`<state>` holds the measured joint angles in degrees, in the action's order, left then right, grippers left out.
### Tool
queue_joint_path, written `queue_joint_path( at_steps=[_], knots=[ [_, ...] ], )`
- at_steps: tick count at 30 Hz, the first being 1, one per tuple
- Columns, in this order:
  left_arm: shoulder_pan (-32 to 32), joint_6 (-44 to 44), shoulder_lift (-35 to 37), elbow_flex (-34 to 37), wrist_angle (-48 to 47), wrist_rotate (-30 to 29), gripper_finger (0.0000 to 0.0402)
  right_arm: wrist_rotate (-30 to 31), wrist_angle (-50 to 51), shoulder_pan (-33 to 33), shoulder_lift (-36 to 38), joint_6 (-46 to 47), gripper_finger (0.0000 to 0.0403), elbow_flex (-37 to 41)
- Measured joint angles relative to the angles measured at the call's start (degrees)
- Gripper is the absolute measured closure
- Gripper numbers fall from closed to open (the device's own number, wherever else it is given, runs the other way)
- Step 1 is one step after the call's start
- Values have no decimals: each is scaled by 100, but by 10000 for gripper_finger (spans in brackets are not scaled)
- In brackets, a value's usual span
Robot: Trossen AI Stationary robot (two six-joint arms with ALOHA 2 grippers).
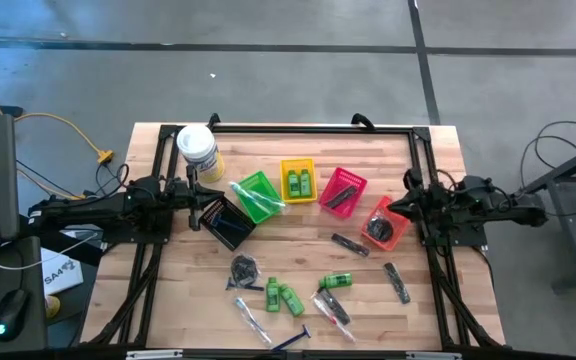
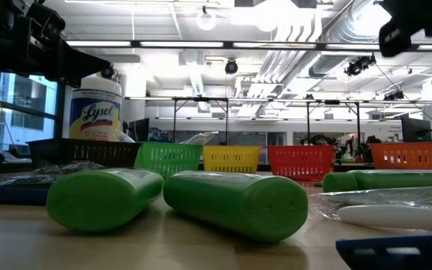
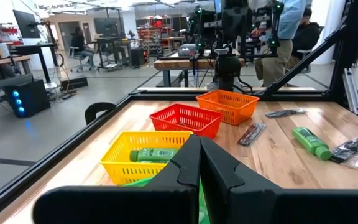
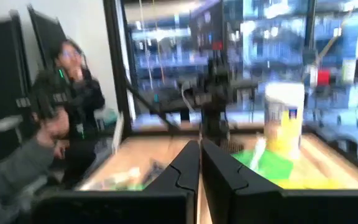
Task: Pick & Place Travel size toiletries
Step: Put the blue razor into the black bin
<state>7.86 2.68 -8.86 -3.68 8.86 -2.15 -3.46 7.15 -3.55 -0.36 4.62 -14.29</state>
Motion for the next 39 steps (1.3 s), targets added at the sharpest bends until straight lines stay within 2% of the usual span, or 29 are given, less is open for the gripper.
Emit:
queue_joint_path(
  at_steps=[10, 21, 26, 34, 39],
  knots=[
    [0, 0, 0, 0, 2, -2, 402, -84, 200, 0, -65, -2, 394, 268],
    [0, 0, 0, 0, 2, -2, 402, 260, 212, 22, -76, 37, 394, 775],
    [0, 0, 0, 0, 4, -1, 402, -36, -22, 17, -81, 9, 394, 1075],
    [0, -11, 0, 0, -4, 0, 402, -33, -161, 17, -85, -16, 394, 1104],
    [0, -565, -4, 0, -276, -1, 402, 4, -158, 17, -85, 26, 394, 1104]
  ],
)
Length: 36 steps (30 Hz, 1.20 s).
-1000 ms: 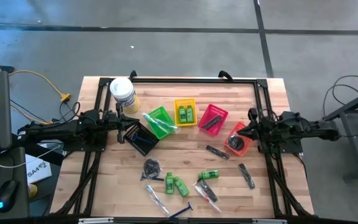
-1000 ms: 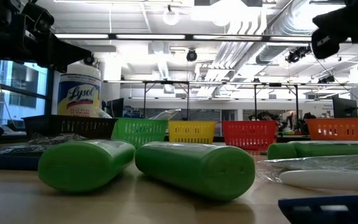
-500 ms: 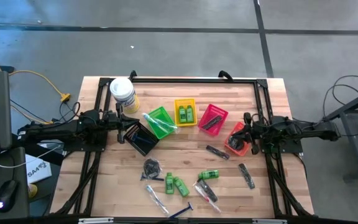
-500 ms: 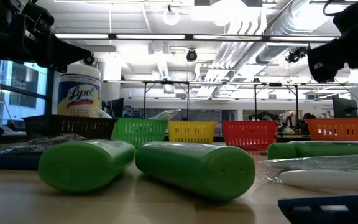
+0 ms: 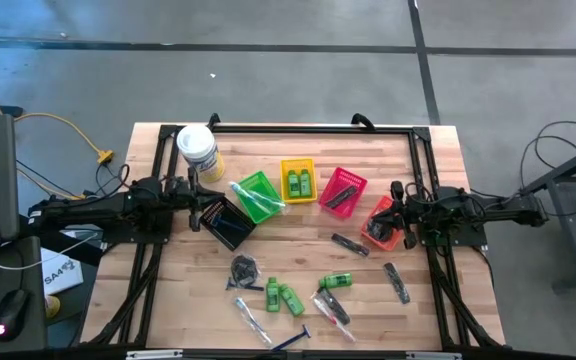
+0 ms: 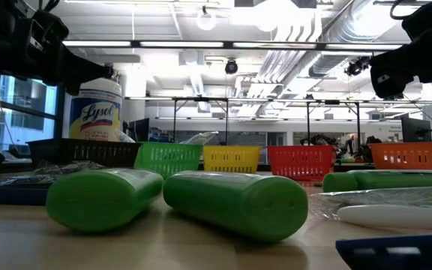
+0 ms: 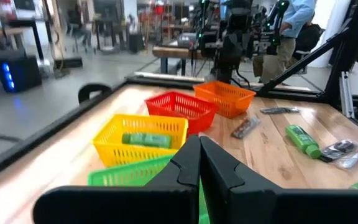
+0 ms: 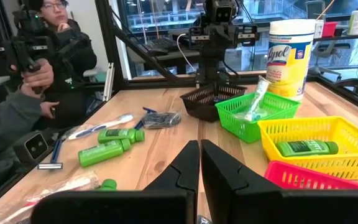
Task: Pick & Place Travel size toiletries
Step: Put the blue razor into the black bin
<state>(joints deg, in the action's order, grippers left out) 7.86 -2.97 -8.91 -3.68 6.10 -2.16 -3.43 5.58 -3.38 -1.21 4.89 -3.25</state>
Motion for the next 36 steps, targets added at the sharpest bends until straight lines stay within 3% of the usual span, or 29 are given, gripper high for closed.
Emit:
queue_joint_path(
  at_steps=[3, 8, 12, 16, 21, 28, 36],
  knots=[
    [0, -27, 2, 0, 0, 107, 402, 1, -31, 0, 0, -3, 394, 7],
    [-191, -162, -106, -290, 375, 1125, 402, 3, -50, 0, 0, -52, 394, 9],
    [-940, -176, -763, -729, 424, 805, 402, 5, -50, 0, 0, -59, 394, 9],
    [-1909, -173, -2093, -1236, 386, -137, 402, 1, -31, 0, -1, -59, 394, 9],
    [-2923, -508, -4008, -2200, -401, -1211, 402, -91, -12, 0, -2, -59, 394, 7],
    [-3816, -786, -6446, -3990, -1500, -1380, 402, -406, 9, 0, -2, -15, 394, -2],
    [-4178, -1083, -8467, -5734, -2747, -1217, 402, -749, -58, 0, -39, 155, 394, 20]
  ],
)
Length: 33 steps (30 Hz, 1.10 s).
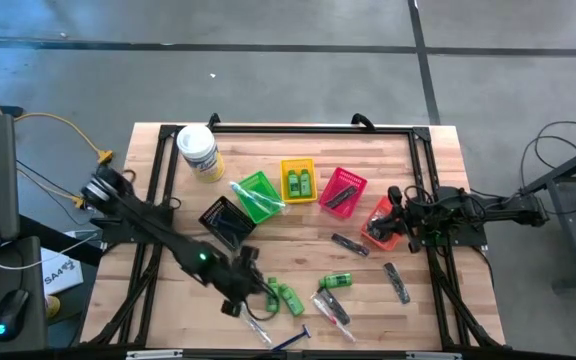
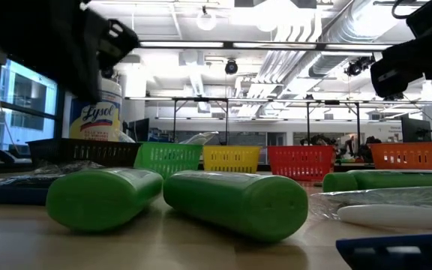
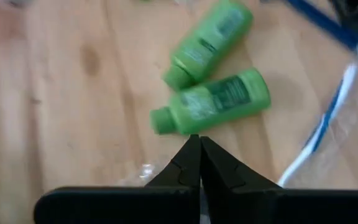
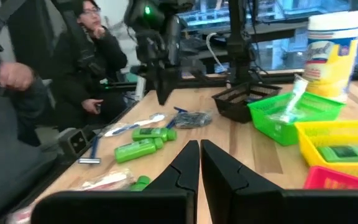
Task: Pick & Place Travel size toiletries
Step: Put the blue razor into the black bin
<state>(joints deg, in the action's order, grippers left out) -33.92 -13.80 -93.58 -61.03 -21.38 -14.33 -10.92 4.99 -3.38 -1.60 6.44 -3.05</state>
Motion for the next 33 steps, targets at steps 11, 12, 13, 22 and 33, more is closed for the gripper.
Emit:
queue_joint_path(
  at_steps=[11, 12, 13, 22, 33],
  knots=[
    [14, -905, -1012, -687, -818, 354, 338, -149, -15, -1, -143, -50, 394, 11],
    [12, -905, -1053, -691, -705, 349, 323, -149, -15, 0, -143, -52, 394, 11],
    [12, -904, -1080, -692, -661, 348, 307, -149, -15, -2, -140, -53, 394, 11],
    [16, -584, -1425, -690, -523, 245, 236, -168, -15, 0, -317, -65, 394, 13],
    [54, -874, -1519, -698, -539, 340, 237, -147, -15, 0, -547, -63, 394, 15]
  ],
)
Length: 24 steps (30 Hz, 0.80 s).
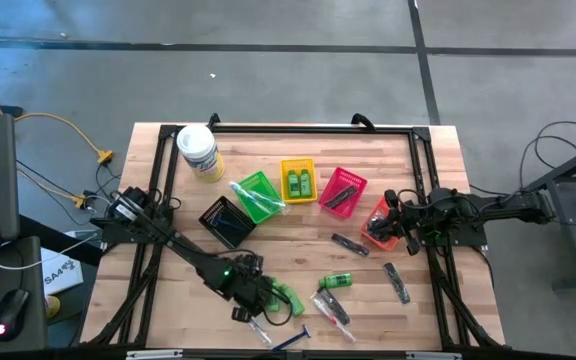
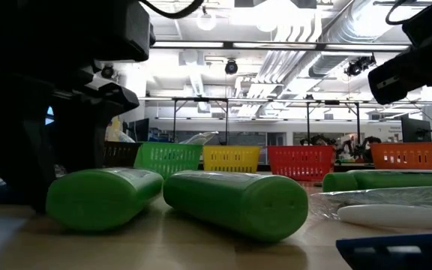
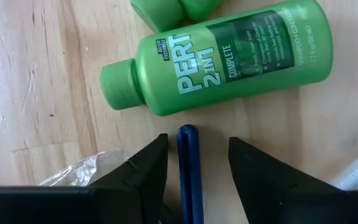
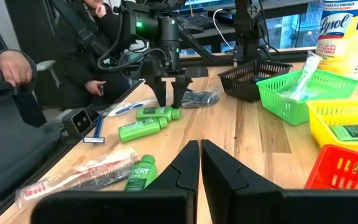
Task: Pick & Place Travel size toiletries
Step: Put the blue razor into the black bin
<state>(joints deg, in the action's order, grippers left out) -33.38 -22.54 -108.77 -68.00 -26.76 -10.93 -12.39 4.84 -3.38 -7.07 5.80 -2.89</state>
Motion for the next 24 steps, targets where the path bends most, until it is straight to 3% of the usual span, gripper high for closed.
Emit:
queue_joint_path(
  at_steps=[4, 12, 18, 24],
  knots=[
    [6, -27, -2, 1, -4, 111, 268, -3, 0, -2, -2, 0, 394, 2],
    [6, 38, -9, 4, 51, 343, 382, -3, 0, 0, -2, 0, 394, 4],
    [-41, 533, 0, -237, -123, 601, 370, -3, 0, 0, -2, -2, 394, 4],
    [-169, 1060, 79, -1043, -557, 859, 379, -10, -41, -2, -2, -2, 394, 9]
  ],
)
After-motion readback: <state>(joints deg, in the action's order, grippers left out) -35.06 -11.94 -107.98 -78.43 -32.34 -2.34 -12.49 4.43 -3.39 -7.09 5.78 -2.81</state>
